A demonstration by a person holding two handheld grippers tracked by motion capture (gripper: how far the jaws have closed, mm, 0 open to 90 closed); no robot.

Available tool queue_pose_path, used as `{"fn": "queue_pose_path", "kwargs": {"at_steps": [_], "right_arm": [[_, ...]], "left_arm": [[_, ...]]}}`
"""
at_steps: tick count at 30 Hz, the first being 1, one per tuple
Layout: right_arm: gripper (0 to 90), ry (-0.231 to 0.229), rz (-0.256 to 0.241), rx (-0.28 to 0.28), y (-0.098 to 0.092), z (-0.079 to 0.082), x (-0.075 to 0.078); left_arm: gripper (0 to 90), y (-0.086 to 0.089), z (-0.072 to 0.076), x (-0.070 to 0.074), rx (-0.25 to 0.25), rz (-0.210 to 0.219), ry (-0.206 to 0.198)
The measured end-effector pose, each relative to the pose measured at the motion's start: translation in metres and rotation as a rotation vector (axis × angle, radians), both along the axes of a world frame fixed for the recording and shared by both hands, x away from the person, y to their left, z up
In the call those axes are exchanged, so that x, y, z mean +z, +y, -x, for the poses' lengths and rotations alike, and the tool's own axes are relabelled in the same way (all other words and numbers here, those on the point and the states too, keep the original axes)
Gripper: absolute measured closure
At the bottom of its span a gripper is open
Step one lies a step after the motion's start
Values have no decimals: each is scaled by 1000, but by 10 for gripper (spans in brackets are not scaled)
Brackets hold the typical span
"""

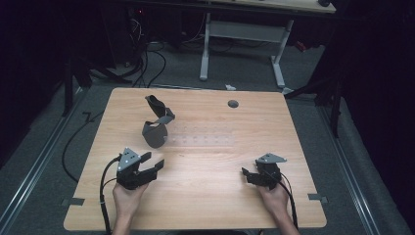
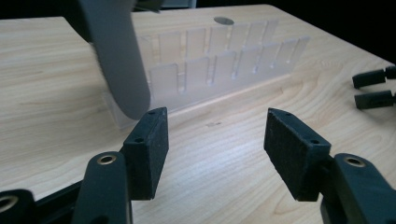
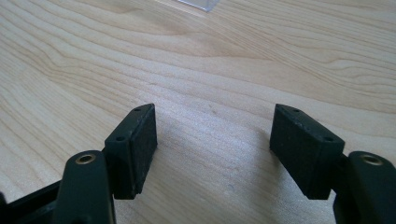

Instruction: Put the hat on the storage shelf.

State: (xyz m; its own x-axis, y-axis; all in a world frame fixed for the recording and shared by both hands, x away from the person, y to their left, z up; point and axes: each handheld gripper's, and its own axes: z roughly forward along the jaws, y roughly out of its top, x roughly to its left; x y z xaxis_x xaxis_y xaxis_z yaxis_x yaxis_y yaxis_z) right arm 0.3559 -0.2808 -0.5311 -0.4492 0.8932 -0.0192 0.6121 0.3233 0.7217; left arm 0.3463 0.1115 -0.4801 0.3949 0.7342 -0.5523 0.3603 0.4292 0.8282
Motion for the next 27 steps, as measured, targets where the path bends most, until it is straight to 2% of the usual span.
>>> {"fn": "queue_pose_path", "kwargs": {"at_steps": [13,19,21,27], "right_arm": [[322,0,0,0,0,0,0],[322,0,0,1,0,0,0],[322,0,0,0,0,0,0],[322,0,0,1,0,0,0]], "left_arm": [[395,-23,3,-21,-60,-12,49],[392,-33,2,-38,-67,-55,91],[388,-37,1,-45,-66,-85,104],[373,-51,-4,-63,-51,-221,125]]}}
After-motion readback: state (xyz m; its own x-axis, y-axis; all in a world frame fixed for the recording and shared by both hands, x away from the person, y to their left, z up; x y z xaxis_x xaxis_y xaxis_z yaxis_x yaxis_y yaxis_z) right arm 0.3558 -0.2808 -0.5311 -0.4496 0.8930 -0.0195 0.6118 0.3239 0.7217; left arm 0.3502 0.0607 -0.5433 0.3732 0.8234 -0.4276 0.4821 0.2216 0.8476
